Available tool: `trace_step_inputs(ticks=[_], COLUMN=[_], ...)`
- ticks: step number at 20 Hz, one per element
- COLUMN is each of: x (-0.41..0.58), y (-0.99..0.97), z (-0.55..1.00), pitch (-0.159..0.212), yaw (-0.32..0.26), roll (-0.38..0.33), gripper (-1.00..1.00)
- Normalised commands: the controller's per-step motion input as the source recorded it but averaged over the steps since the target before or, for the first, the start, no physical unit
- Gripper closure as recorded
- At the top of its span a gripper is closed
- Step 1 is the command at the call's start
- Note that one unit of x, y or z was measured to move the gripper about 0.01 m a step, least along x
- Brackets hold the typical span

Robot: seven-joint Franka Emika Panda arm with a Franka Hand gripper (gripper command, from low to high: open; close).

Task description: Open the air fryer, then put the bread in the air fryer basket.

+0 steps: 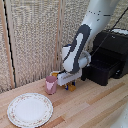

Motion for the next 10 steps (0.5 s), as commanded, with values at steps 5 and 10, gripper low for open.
trace_step_inputs(ticks=[5, 10], x=[-0.035, -0.154], y=[0.18, 0.39], z=[0.55, 1.0], pitch=[-0.068, -0.07], yaw=[-0.033, -0.115], roll=[0.002, 0.005], gripper=[1.0, 1.0])
